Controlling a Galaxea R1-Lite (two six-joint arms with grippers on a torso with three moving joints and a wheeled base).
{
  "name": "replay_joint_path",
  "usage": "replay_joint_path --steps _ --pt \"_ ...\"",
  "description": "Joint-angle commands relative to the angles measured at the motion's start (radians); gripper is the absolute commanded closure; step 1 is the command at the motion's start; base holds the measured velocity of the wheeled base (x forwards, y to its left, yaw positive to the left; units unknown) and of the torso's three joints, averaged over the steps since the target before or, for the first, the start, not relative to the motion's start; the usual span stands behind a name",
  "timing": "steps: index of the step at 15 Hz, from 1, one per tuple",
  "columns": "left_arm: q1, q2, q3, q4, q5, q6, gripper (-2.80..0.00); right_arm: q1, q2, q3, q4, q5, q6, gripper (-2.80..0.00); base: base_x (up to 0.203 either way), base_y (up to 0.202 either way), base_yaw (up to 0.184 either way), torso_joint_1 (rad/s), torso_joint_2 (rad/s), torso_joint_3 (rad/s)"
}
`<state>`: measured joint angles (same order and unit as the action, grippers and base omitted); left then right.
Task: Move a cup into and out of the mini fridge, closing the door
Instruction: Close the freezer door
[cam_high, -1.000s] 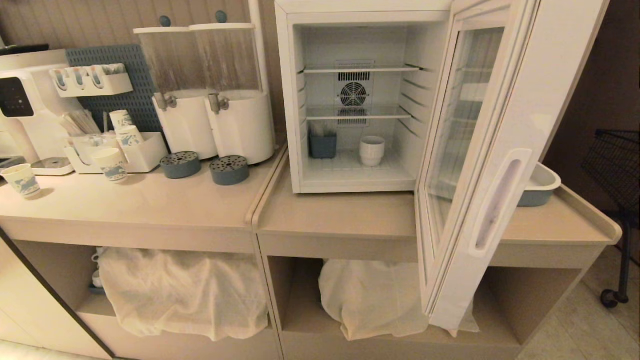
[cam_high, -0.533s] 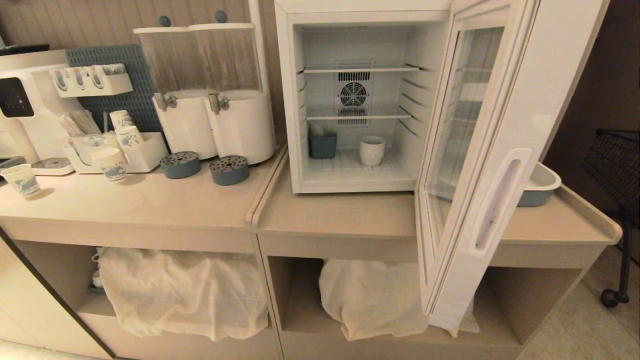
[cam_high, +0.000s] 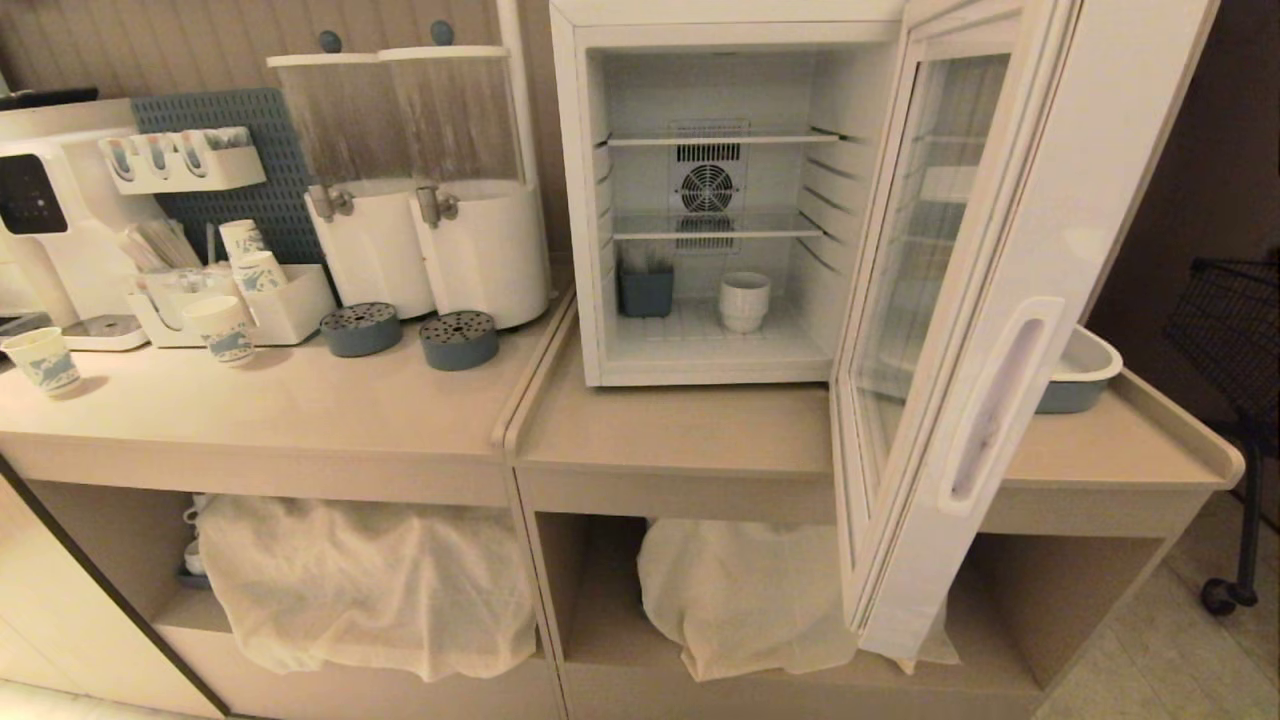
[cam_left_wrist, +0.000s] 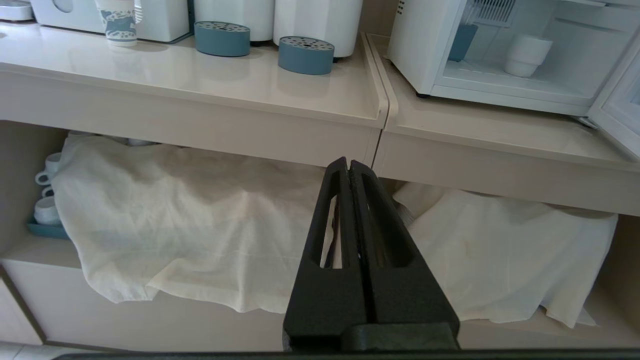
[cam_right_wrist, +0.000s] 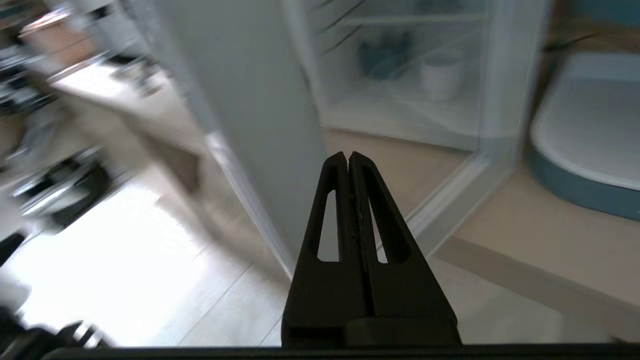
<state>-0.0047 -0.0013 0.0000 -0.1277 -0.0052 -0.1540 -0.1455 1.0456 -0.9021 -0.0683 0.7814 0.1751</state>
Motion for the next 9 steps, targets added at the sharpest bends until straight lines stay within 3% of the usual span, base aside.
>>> replay_joint_path --steps 1,2,5,7,9 --pt "0.000 -0.002 0.040 -0.001 0.000 -0.001 0.00 -0.116 0.163 0.032 -0.101 0.334 -0.002 0.00 0.000 0.000 0.000 0.000 0.00 0.000" --pt "0.000 -0.003 0.040 -0.001 0.001 -0.001 0.00 -0.106 0.197 0.048 -0.158 0.351 -0.004 0.00 0.000 0.000 0.000 0.000 0.00 0.000" --pt "0.000 -0.003 0.040 -0.001 0.001 -0.001 0.00 0.038 0.252 0.092 -0.288 0.338 -0.006 0.00 0.000 0.000 0.000 0.000 0.00 0.000" --pt "0.000 -0.003 0.040 -0.001 0.001 -0.001 0.00 0.144 0.285 0.102 -0.320 0.192 -0.007 0.00 0.000 0.000 0.000 0.000 0.00 0.000" --pt "0.000 -0.003 0.040 -0.001 -0.001 -0.002 0.00 0.200 0.309 0.102 -0.336 0.128 -0.007 0.00 0.000 0.000 0.000 0.000 0.00 0.000"
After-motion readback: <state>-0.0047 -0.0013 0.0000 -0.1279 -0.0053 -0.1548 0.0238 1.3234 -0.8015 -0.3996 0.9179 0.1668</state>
